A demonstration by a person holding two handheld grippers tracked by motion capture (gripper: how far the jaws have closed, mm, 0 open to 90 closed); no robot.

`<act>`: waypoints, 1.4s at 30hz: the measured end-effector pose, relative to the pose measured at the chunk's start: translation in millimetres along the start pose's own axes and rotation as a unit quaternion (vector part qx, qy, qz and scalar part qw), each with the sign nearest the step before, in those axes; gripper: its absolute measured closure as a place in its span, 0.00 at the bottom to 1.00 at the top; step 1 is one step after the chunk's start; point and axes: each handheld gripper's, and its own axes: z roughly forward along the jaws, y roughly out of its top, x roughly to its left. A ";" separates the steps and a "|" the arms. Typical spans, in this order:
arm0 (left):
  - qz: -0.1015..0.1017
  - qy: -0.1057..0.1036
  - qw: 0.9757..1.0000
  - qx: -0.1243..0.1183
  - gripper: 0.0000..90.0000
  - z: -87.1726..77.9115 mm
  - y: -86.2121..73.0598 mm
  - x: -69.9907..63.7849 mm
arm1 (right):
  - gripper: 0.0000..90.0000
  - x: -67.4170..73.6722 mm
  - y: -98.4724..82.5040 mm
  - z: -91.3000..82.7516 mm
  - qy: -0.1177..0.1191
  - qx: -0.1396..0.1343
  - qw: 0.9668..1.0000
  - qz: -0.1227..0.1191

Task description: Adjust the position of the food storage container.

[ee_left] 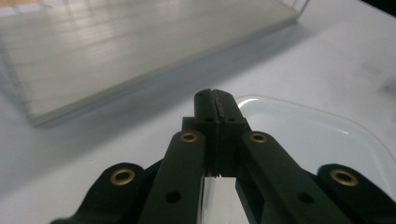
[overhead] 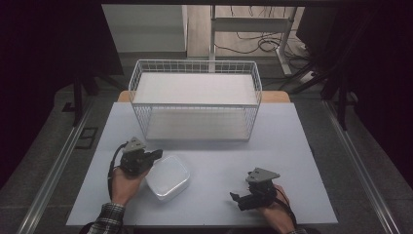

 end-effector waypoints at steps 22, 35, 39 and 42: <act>-0.024 0.020 0.999 0.017 1.00 -38.7 -54.8 -24.9 | 0.03 3.5 -0.4 2.6 -0.002 -0.001 1.000 -0.023; -0.015 0.006 0.999 0.028 0.99 -2.5 -40.4 -26.9 | 0.02 0.8 2.5 3.8 -0.004 -0.011 1.000 0.008; -0.017 -0.008 0.999 0.030 0.99 7.4 -37.0 -29.3 | 0.00 3.2 8.9 5.7 0.010 -0.010 1.000 0.008; -0.011 -0.024 0.999 0.030 0.99 18.3 -31.8 -34.7 | 0.00 3.2 13.0 7.2 0.015 -0.006 1.000 0.013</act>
